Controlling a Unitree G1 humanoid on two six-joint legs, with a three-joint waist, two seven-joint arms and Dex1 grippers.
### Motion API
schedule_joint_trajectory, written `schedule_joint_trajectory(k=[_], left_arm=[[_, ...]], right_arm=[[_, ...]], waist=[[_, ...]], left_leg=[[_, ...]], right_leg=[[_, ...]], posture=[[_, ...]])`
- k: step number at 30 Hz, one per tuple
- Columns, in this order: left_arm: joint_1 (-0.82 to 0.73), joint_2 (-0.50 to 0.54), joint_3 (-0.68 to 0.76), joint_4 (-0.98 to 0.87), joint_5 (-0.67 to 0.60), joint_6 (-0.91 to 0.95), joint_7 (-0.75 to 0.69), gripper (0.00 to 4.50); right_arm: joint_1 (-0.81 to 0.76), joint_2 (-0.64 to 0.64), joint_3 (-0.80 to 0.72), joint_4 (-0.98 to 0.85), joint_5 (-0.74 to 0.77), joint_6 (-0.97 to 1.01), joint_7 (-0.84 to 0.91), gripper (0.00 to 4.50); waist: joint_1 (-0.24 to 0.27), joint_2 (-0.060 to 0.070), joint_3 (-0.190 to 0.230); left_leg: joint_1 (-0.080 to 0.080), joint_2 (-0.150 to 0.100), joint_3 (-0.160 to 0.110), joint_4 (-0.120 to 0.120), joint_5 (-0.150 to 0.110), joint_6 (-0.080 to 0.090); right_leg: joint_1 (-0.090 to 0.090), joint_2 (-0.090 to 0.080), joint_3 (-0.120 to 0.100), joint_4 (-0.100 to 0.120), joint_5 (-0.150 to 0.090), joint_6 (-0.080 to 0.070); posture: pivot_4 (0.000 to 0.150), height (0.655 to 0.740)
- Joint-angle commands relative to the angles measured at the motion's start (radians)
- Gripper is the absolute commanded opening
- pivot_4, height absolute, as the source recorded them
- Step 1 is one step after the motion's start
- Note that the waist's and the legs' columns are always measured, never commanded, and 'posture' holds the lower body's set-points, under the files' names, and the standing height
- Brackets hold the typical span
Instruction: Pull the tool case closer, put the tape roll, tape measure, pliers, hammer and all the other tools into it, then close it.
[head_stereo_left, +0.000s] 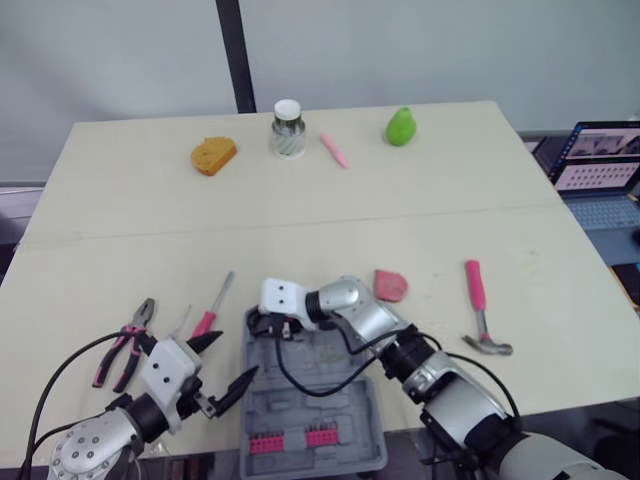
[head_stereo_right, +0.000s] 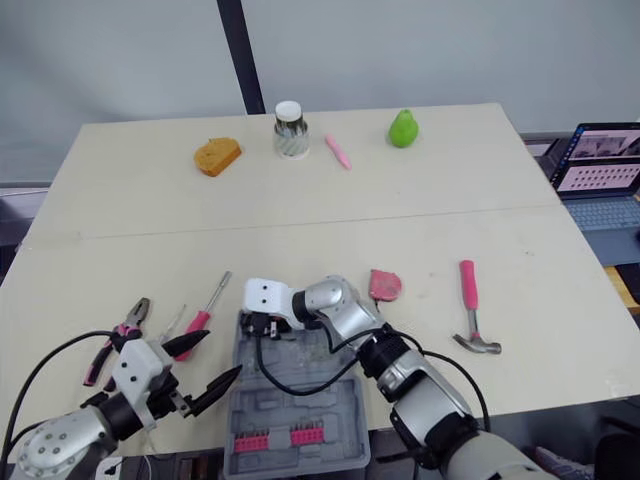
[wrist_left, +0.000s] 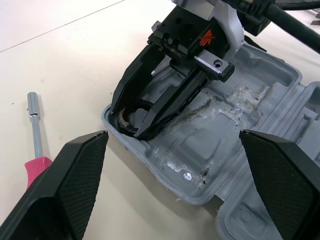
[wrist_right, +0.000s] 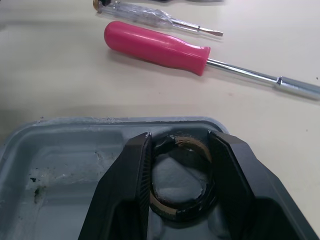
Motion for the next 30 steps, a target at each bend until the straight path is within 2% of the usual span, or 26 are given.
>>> schedule_joint_trajectory(k=[1,9,12,30], left_arm=[[0.014,-0.001,0.011,-0.007,-0.013,-0.003,0.002,4.5],[0.05,0.004,0.039,0.002,-0.024,-0.013,-0.011,4.5],[0.033,0.006,0.032,0.001,-0.024,-0.005,-0.008,4.5],[0.015,0.006,0.013,-0.003,-0.014,0.001,-0.004,4.5]], right_arm=[[0.018,-0.006,-0.021,-0.056,0.044,0.018,0.04,1.88],[0.016,-0.027,-0.047,-0.101,0.082,0.045,0.063,1.88],[0.014,-0.023,-0.047,-0.095,0.083,0.048,0.059,1.07],[-0.006,0.015,-0.022,-0.011,0.035,0.003,0.014,1.07]], waist=[[0.001,0.0,0.0],[0.0,0.0,0.0],[0.0,0.0,0.0],[-0.001,0.0,0.0]], left_leg=[[0.0,0.0,0.0,0.0,0.0,0.0],[-0.001,0.0,0.0,0.0,0.0,0.0],[-0.001,0.0,0.0,0.0,0.0,0.0],[-0.001,0.0,0.0,0.0,0.0,0.0]], right_leg=[[0.0,0.0,0.0,0.0,0.0,0.0],[-0.001,0.0,0.0,0.0,0.0,0.0],[-0.001,0.0,0.0,0.0,0.0,0.0],[-0.001,0.0,0.0,0.0,0.0,0.0]], posture=[[0.15,0.74],[0.15,0.74],[0.15,0.74],[0.15,0.74]])
